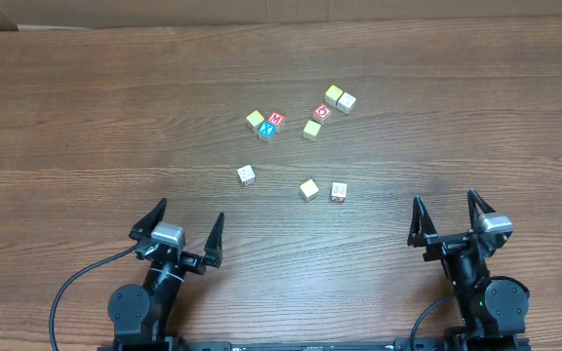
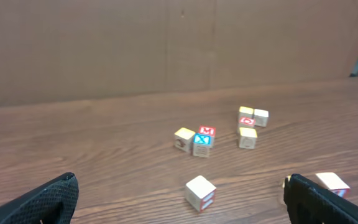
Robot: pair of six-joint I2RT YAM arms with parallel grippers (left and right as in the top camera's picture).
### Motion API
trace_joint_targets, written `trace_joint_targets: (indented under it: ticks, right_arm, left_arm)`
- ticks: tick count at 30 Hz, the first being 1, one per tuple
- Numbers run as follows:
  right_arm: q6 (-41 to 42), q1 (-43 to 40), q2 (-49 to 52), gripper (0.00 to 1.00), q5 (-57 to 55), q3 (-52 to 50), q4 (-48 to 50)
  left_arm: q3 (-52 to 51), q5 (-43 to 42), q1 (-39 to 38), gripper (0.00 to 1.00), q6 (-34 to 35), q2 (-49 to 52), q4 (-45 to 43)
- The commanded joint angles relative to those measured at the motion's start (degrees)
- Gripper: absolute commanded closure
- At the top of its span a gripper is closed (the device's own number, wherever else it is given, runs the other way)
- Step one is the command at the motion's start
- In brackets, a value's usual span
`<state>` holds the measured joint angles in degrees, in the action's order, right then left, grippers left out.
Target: Flip 3 blocks
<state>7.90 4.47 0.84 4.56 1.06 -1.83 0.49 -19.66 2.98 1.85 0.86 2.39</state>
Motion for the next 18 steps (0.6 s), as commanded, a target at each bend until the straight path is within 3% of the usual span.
trace_joint_targets:
  ticks: [1, 9, 14, 18]
  right_arm:
    - [11.37, -0.37, -0.66, 0.00, 2.60, 0.20, -1.33]
    - [11.69, -0.37, 4.90, 0.00, 12.02, 10.14, -7.98]
    - [12.50, -0.37, 16.61, 0.00, 16.65, 21.79, -14.45]
    - [13.60, -0.35, 29.14, 0.00, 21.88, 33.77, -23.21]
  left_arm:
    - [0.35, -2.84, -0.39, 0.00, 5.03, -0.11, 0.61]
    - [9.70, -2.71, -0.39, 0.00, 5.81, 10.32, 7.21]
    - [21.44, -4.04, -0.39, 0.00, 5.88, 25.11, 10.01]
    - [34.84, -4.46, -0.39, 0.00, 5.84, 39.50, 19.69]
